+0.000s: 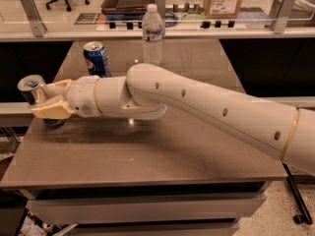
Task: Pick redbull can
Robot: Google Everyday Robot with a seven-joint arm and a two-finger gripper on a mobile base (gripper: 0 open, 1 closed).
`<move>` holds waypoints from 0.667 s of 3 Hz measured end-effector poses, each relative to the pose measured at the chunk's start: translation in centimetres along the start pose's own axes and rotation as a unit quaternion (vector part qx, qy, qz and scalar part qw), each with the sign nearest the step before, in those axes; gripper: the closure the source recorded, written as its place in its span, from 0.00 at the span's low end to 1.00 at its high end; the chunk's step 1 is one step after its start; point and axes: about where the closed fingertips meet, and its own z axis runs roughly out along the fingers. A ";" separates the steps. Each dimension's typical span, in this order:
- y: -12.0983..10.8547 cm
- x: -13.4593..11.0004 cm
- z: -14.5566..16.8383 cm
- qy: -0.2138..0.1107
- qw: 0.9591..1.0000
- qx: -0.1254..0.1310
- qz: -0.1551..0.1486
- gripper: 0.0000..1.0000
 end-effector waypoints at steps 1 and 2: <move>0.0 -0.1 0.0 0.000 1.000 -0.001 0.000 1.00; -0.3 -2.4 -0.5 -0.021 1.000 -0.007 -0.018 1.00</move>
Offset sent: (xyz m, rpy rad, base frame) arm 0.0039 -0.0104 0.0638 0.0995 -0.0910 0.0453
